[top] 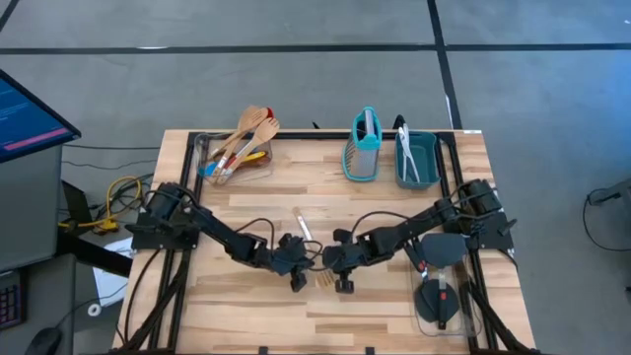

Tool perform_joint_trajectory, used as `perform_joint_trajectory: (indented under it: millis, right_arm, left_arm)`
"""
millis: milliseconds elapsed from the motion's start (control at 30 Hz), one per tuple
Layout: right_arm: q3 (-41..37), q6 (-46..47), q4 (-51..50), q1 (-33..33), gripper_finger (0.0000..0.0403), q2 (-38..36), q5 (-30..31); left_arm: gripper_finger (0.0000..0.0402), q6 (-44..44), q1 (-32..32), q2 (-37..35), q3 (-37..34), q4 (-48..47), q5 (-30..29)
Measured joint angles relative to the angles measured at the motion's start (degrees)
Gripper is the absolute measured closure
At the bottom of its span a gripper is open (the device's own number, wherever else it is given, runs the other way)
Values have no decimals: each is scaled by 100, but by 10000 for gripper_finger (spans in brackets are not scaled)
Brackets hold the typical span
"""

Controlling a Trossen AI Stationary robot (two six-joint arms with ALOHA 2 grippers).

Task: Pick & Place Kitchen Items
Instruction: Put the wooden slotted spoon into the left transparent bin

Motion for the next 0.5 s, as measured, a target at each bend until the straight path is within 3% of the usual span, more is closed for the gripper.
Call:
perform_joint_trajectory:
  millis: [500]
  right_arm:
    - [15,-12,-80,-388,403,104,364]
  left_arm:
    - [400,-176,-38,73,26,53,173]
